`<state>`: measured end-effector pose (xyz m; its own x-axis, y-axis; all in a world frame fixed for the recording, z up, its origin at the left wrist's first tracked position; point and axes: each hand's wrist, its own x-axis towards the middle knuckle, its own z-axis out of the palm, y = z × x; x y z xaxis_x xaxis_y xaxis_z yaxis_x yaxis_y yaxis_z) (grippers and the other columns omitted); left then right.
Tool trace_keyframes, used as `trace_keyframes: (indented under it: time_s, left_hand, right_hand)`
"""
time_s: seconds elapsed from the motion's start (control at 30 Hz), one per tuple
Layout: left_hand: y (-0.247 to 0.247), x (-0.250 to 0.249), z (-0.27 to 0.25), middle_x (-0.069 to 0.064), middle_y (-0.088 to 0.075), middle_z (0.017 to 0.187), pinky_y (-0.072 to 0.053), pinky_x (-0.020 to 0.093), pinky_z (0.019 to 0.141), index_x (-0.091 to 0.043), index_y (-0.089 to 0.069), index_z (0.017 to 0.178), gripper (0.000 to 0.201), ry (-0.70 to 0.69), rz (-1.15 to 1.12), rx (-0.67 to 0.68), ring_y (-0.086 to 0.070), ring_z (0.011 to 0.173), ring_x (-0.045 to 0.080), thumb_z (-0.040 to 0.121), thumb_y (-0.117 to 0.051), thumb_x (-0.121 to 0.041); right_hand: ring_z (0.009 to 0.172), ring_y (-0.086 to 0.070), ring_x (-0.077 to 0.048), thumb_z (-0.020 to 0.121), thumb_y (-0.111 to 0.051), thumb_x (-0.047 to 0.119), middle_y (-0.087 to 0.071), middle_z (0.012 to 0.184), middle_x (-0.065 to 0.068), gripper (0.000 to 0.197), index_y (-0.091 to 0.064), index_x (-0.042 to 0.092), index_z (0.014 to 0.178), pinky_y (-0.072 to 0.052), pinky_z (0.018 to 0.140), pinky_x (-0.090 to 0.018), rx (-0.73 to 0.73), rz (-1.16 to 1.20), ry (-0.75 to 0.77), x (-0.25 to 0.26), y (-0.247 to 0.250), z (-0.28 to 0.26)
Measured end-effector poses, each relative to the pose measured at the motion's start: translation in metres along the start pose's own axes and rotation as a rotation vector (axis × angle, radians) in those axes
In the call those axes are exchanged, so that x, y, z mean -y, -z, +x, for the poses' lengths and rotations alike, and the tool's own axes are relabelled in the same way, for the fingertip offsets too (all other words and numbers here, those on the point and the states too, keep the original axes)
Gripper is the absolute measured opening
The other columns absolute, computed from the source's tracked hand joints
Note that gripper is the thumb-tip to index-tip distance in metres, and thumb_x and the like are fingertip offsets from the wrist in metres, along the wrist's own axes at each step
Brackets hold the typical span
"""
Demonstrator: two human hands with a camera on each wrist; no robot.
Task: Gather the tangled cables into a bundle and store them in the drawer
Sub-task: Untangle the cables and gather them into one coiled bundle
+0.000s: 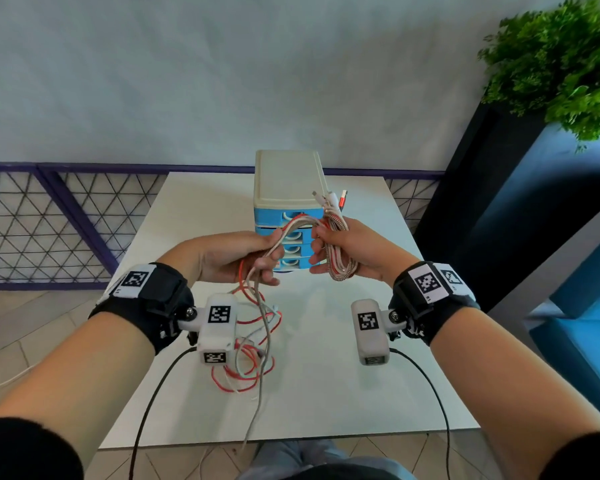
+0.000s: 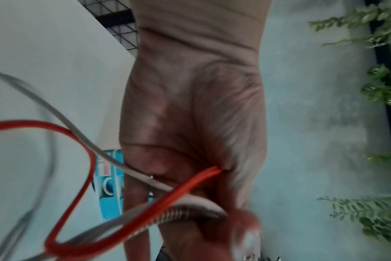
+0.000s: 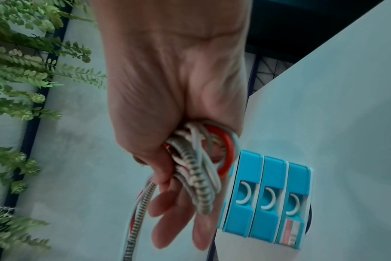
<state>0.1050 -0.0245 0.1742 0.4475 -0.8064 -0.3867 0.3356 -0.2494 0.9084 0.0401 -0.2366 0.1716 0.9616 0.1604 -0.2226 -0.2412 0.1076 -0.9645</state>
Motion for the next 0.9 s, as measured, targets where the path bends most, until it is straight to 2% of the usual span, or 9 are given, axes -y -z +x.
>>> trace_keyframes:
  time_s: [0.07, 0.2, 0.37, 0.53, 0.63, 0.7, 0.8, 0.83, 0.9]
  left_hand:
    - [0.003, 0.009, -0.001, -0.007, -0.036, 0.051, -0.054, 0.028, 0.078, -0.018, -0.049, 0.070, 0.032, -0.033, -0.052, 0.028, -0.043, 0.048, 0.009, 0.091, -0.040, -0.041]
    - [-0.009, 0.015, 0.007, -0.008, -0.033, 0.053, -0.043, 0.022, 0.061, -0.019, -0.043, 0.074, 0.030, -0.099, -0.028, -0.114, -0.033, 0.048, 0.008, 0.094, -0.039, -0.041]
    - [-0.034, 0.014, 0.017, -0.007, -0.037, 0.058, -0.038, 0.022, 0.053, -0.017, -0.043, 0.077, 0.034, -0.237, 0.348, -0.373, -0.035, 0.051, 0.009, 0.101, -0.030, -0.038]
    - [-0.059, 0.017, 0.028, 0.004, -0.062, 0.093, -0.050, 0.033, 0.073, -0.015, -0.048, 0.106, 0.031, -0.305, 0.923, -0.532, -0.059, 0.081, 0.015, 0.102, -0.027, -0.038]
    - [-0.065, 0.010, 0.025, 0.012, -0.063, 0.100, -0.052, 0.041, 0.079, -0.010, -0.047, 0.114, 0.034, -0.303, 0.941, -0.575, -0.061, 0.086, 0.024, 0.102, -0.027, -0.034]
    - [-0.072, 0.006, 0.048, 0.013, -0.063, 0.109, -0.050, 0.040, 0.086, -0.007, -0.047, 0.123, 0.032, -0.059, 1.247, -0.513, -0.062, 0.097, 0.026, 0.101, -0.035, -0.027]
    - [-0.078, 0.019, 0.106, -0.003, -0.055, 0.133, -0.038, 0.039, 0.108, -0.005, -0.049, 0.134, 0.043, 0.922, 1.895, -0.319, -0.049, 0.126, 0.014, 0.094, -0.050, -0.018]
    - [-0.082, 0.022, 0.116, -0.007, -0.053, 0.136, -0.036, 0.039, 0.110, -0.007, -0.048, 0.136, 0.043, 1.062, 1.884, -0.339, -0.048, 0.126, 0.012, 0.095, -0.050, -0.018]
    - [-0.066, 0.012, 0.094, -0.003, -0.060, 0.127, -0.044, 0.034, 0.099, -0.008, -0.050, 0.133, 0.038, 0.569, 1.398, -0.584, -0.058, 0.110, 0.014, 0.098, -0.043, -0.022]
  right_hand:
    - [0.059, -0.065, -0.017, 0.100, -0.046, 0.016, -0.062, 0.068, -0.004, 0.011, -0.052, 0.008, 0.094, -0.058, 0.061, -0.034, -0.034, 0.001, -0.003, -0.001, 0.004, 0.001]
    - [0.051, -0.049, -0.010, 0.101, -0.045, 0.021, -0.049, 0.062, 0.001, 0.015, -0.052, 0.010, 0.092, -0.048, 0.053, -0.026, -0.143, 0.013, -0.015, -0.008, 0.002, 0.011]
    - [0.052, -0.045, -0.012, 0.092, -0.045, 0.058, -0.043, 0.063, 0.000, 0.047, -0.049, 0.012, 0.088, -0.045, 0.055, -0.026, -0.168, -0.023, -0.065, -0.010, -0.010, 0.019]
    - [0.049, -0.054, -0.013, 0.083, -0.030, 0.077, -0.051, 0.058, -0.004, 0.070, -0.052, 0.012, 0.074, -0.049, 0.061, -0.023, -0.053, 0.150, -0.127, -0.006, -0.022, 0.021]
    - [0.053, -0.056, -0.012, 0.080, -0.033, 0.078, -0.055, 0.062, -0.001, 0.067, -0.057, 0.016, 0.075, -0.046, 0.053, -0.021, -0.059, 0.172, -0.149, -0.006, -0.023, 0.021]
    - [0.063, -0.056, -0.016, 0.073, -0.052, 0.075, -0.056, 0.071, -0.003, 0.058, -0.061, 0.018, 0.076, -0.045, 0.058, -0.026, -0.054, 0.144, -0.157, -0.007, -0.025, 0.021]
    - [0.066, -0.053, -0.017, 0.079, -0.069, 0.051, -0.054, 0.075, -0.003, 0.034, -0.059, 0.019, 0.075, -0.043, 0.061, -0.028, -0.072, 0.137, -0.159, -0.007, -0.025, 0.022]
    - [0.064, -0.052, -0.017, 0.082, -0.068, 0.046, -0.052, 0.073, -0.003, 0.030, -0.057, 0.019, 0.073, -0.044, 0.059, -0.028, -0.080, 0.131, -0.150, -0.007, -0.025, 0.023]
    - [0.057, -0.051, -0.016, 0.087, -0.063, 0.044, -0.051, 0.065, -0.002, 0.032, -0.055, 0.019, 0.068, -0.044, 0.052, -0.025, -0.114, 0.104, -0.124, -0.008, -0.023, 0.026]
